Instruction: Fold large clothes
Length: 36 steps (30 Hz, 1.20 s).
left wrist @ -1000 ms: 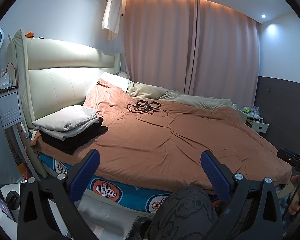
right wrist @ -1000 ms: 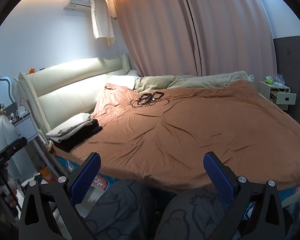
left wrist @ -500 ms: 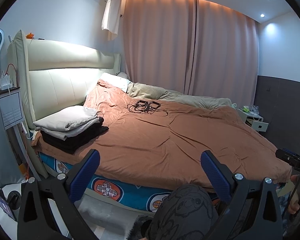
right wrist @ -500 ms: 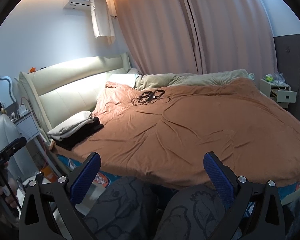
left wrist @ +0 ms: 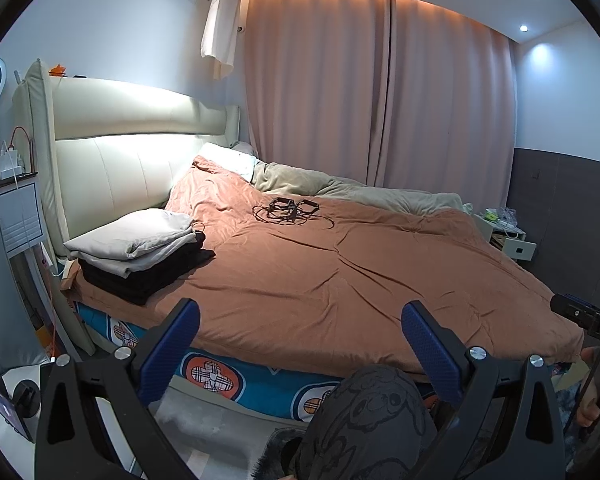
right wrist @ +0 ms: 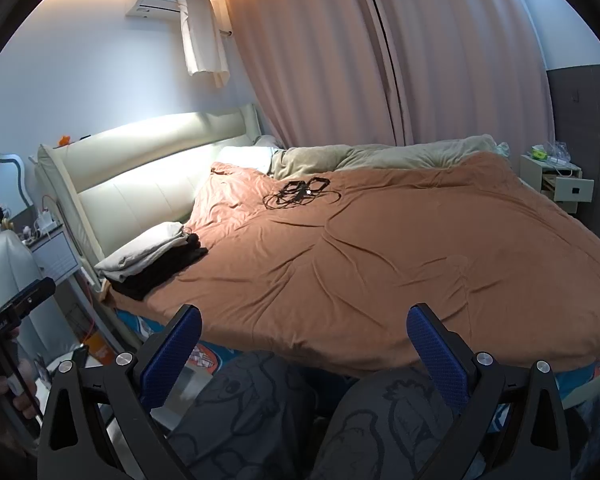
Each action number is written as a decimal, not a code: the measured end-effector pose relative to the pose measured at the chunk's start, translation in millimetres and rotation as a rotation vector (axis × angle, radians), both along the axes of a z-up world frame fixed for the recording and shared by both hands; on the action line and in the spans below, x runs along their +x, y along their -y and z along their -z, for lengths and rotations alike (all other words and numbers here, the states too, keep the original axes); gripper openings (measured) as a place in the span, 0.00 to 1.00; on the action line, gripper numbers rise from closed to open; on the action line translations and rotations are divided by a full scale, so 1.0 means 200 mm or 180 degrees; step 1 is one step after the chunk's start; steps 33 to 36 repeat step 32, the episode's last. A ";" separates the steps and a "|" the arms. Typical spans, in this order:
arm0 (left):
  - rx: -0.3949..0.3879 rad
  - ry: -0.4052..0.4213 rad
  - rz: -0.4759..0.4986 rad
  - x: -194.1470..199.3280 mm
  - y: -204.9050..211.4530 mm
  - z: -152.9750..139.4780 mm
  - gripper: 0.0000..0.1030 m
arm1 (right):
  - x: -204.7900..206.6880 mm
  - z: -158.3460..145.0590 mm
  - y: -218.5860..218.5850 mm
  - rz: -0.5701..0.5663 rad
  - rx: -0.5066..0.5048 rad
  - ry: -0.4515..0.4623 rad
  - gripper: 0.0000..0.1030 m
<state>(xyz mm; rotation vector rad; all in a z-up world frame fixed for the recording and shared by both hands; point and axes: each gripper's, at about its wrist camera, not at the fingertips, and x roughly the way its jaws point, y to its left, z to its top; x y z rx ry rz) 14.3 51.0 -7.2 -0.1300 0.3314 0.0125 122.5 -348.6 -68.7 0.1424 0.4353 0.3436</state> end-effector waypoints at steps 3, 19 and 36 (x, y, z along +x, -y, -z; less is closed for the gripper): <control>-0.0007 0.0000 0.0001 0.00 0.00 0.01 1.00 | 0.00 0.00 0.00 0.0000 0.0001 0.0000 1.00; 0.0009 -0.0001 -0.0008 -0.01 0.00 0.01 1.00 | -0.01 0.01 -0.01 -0.0003 0.0010 -0.0016 1.00; 0.0113 0.0007 0.0031 -0.03 0.02 0.01 1.00 | -0.03 0.01 -0.03 -0.0012 0.0020 -0.0020 1.00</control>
